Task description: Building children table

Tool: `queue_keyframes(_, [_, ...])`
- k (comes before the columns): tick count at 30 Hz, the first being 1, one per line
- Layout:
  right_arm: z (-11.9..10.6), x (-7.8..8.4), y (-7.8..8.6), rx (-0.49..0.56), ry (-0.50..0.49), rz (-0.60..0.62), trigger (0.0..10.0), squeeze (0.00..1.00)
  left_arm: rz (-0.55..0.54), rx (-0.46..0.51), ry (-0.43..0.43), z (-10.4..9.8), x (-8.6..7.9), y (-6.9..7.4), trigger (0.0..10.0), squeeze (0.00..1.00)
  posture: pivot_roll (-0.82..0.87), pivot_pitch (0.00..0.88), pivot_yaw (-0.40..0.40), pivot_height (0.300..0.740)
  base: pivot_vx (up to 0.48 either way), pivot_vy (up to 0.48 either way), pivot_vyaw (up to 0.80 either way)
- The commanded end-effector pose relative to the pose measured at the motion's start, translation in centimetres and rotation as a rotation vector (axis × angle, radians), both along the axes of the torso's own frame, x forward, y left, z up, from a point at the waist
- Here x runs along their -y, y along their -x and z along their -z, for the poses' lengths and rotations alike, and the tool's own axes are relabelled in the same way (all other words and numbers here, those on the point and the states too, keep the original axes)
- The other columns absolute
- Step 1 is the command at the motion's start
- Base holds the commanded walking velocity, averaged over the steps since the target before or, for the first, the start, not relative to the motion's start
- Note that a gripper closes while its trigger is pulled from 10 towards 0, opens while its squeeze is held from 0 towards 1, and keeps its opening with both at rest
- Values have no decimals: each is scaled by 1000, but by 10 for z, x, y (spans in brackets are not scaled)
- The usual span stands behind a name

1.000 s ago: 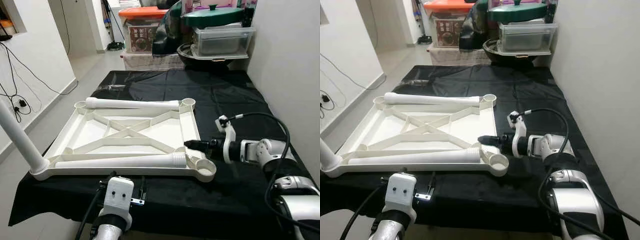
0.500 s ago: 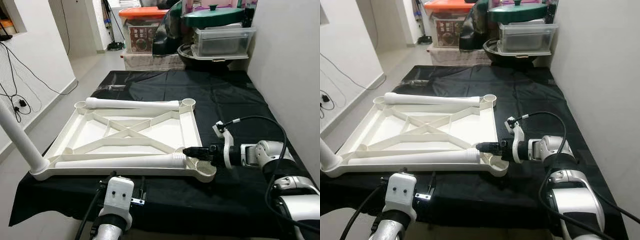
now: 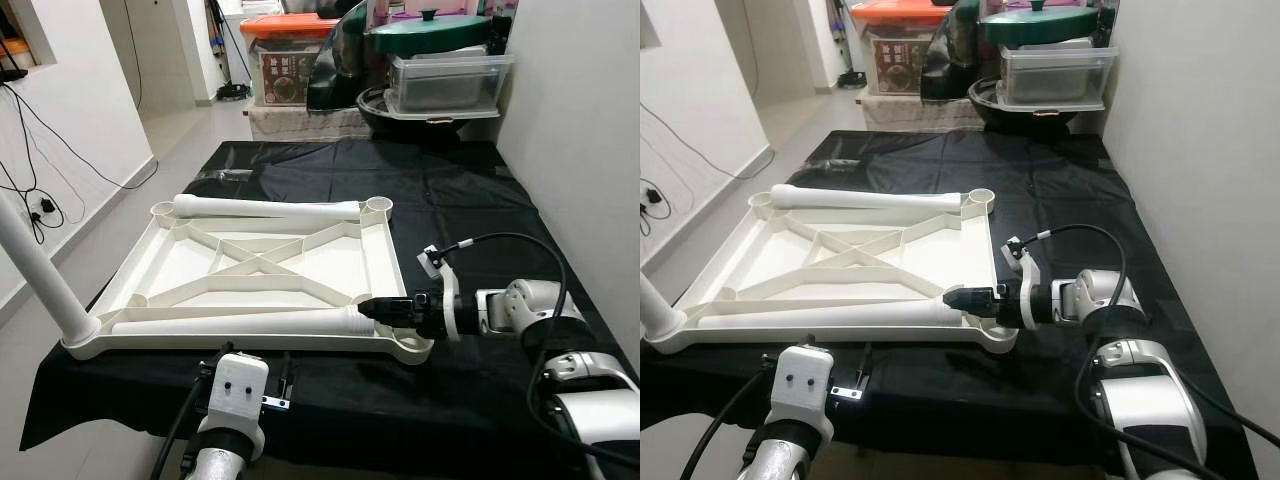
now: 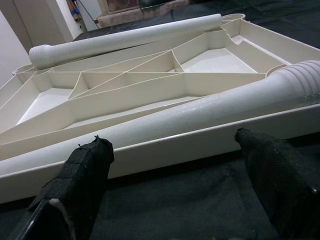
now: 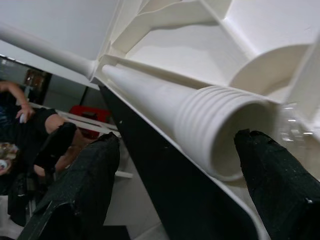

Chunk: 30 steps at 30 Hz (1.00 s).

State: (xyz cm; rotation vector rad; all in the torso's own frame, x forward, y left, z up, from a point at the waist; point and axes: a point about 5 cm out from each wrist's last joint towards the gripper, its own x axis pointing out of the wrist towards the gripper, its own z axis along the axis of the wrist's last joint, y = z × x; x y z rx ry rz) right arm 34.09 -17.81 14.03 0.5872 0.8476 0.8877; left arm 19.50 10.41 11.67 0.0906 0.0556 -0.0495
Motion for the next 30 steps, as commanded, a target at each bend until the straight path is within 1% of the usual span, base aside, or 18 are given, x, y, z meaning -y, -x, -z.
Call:
queue_keyframes(1, [1,-6,1,-4,-14,-10,10000,0,1,-10,5,1,2,0,10000,0,2,0,-6,740,0,0,0])
queue_keyframes(2, [4,-16,2,-17,-23,-20,10000,0,0,-7,5,0,2,0,10000,0,2,0,-6,740,0,0,0])
queue_keyframes(3, [5,-19,2,-24,-27,-23,10000,0,0,-6,5,0,3,0,10000,0,2,0,-6,740,0,0,0])
queue_keyframes(8, [6,-27,1,-30,-38,-24,10000,0,0,-5,6,-1,3,-1,10000,0,5,0,-10,740,0,0,0])
queue_keyframes(11, [6,-28,1,-31,-41,-23,10000,0,1,-5,6,-1,3,-1,10000,0,5,0,-10,740,0,0,0])
queue_keyframes(12, [6,-30,1,-30,-53,-20,10000,0,1,-4,7,-1,3,-1,10000,0,5,0,-10,740,0,0,0])
queue_keyframes(13, [4,-36,1,-25,-96,-26,10000,0,3,-3,6,-1,3,-1,10000,0,5,0,-10,740,0,0,0])
queue_keyframes(16, [2,-39,1,-22,-113,-33,10000,0,3,-4,6,-1,3,-1,10000,0,5,0,-10,740,0,0,0])
queue_keyframes(19, [-6,-41,1,15,-181,-50,10000,0,1,-5,6,-1,3,-1,10000,0,5,0,-10,740,0,0,0])
queue_keyframes(21, [-9,-41,0,26,-198,-54,10000,0,1,-6,6,-1,3,-1,10000,0,5,0,-10,740,0,0,0])
queue_keyframes(22, [-14,-40,1,44,-220,-71,10000,0,2,-6,6,-1,4,-1,10000,0,5,0,-10,740,0,0,0])
queue_keyframes(25, [-16,-40,1,52,-226,-81,10000,0,3,-4,6,-1,4,-1,10000,0,5,0,-10,740,0,0,0])
queue_keyframes(26, [-14,-40,1,55,-202,-80,4000,0,3,-4,6,-1,4,-1,10000,0,5,0,-10,740,0,0,0])
queue_keyframes(27, [-12,-40,0,55,-180,-78,0,0,3,-5,5,0,4,-1,10000,0,5,0,-10,740,0,0,0])
queue_keyframes(30, [-7,-41,0,52,-150,-67,0,0,3,-7,3,0,4,-2,10000,0,5,0,-10,740,0,0,0])
